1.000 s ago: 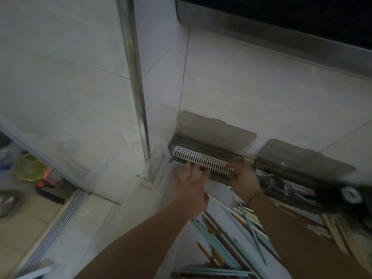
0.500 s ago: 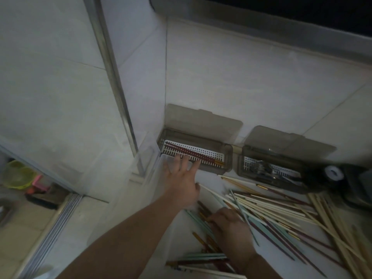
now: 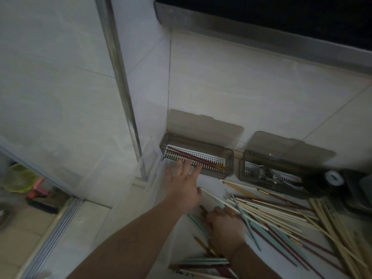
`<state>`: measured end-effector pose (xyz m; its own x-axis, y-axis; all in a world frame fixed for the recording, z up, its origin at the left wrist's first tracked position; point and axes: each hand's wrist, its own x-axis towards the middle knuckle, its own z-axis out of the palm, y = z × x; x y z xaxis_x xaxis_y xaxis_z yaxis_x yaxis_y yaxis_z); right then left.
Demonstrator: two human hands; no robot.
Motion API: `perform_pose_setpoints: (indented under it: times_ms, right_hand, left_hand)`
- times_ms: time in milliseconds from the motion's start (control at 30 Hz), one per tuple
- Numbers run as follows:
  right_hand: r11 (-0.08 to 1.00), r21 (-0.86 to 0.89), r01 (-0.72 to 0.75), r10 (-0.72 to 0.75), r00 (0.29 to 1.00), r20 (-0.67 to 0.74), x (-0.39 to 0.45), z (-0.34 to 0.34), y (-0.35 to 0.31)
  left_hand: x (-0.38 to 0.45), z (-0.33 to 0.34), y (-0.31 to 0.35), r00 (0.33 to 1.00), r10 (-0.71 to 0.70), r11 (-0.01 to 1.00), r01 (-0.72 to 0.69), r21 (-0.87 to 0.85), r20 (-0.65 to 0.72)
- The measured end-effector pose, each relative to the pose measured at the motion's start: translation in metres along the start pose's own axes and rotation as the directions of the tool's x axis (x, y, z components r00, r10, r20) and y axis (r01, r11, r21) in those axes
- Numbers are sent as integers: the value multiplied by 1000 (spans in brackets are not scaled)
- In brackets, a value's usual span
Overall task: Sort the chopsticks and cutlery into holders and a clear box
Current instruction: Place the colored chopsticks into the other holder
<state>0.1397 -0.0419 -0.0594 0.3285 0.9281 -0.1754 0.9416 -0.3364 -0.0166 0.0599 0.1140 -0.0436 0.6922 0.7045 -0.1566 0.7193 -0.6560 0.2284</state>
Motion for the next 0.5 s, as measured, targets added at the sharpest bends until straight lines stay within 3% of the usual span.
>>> perform_pose_setpoints:
  times_ms: [300, 367, 433, 500]
  right_hand:
    - [998, 12, -54, 53, 992, 113, 10, -1, -10]
    - [997, 69, -44, 43, 999, 19, 12, -3, -6]
    - [968, 249, -7, 43, 989, -141, 16, -16, 1]
    - [893, 449, -11, 144, 954, -263, 22, -42, 12]
  left_hand:
    - [1, 1, 0, 1000, -1, 1000, 1, 4, -1]
    - [2, 0, 0, 1000, 2, 1000, -2, 3, 8]
    - [2, 1, -1, 1000, 5, 1000, -5, -14, 13]
    - [1, 2, -1, 1000, 11, 999, -10, -35, 14]
